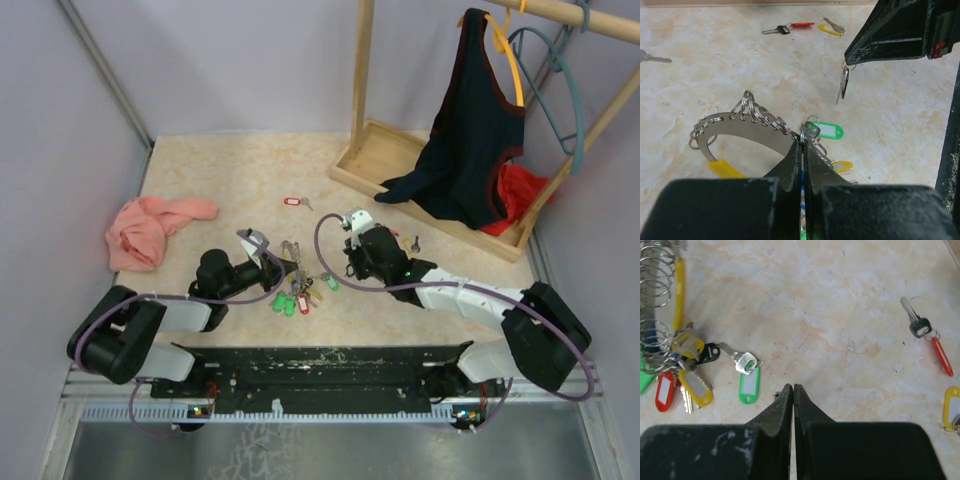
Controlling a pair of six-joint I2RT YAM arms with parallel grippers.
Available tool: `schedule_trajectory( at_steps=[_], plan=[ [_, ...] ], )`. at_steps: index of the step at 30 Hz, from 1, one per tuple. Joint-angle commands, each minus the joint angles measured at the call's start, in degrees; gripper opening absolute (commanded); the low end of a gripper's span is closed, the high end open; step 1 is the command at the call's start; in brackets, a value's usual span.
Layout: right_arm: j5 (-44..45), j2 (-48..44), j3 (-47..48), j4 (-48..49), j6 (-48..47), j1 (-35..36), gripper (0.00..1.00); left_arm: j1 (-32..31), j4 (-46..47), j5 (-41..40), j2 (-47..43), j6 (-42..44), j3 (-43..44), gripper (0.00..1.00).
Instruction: Put the keys on the keyring
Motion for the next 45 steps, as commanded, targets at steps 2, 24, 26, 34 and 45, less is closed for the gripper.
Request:
schedule_trajectory(
  at_steps=[2, 24, 26, 34, 45],
  plan=[
    [-8.0, -6.6, -5.6, 19.0, -6.6, 0.5, 0.00, 0.3, 1.8, 1.2, -2.5, 0.4, -0.3, 0.00],
    [-38.5, -9.7, -11.0, 32.3, -27.3, 0.5, 0.00, 0.4, 1.9, 18.7, -2.1, 11.7, 1.6, 0.00],
    [-41.1, -8.9, -10.4, 31.0, -28.9, 0.4, 0.00, 0.4, 2.2, 20.0, -1.4, 12.2, 1.7, 0.00],
    [-46.1, -4.6, -8.6, 29.8, -29.8, 0.4, 0.00, 0.3, 2.7, 23.4, 0.2, 14.9, 1.9, 0.00],
    [-48.3, -0.3, -8.4, 36.0, -26.7, 0.4, 0.00, 0.3, 12.7, 25.6, 3.1, 13.9, -0.1, 0.00]
  ],
)
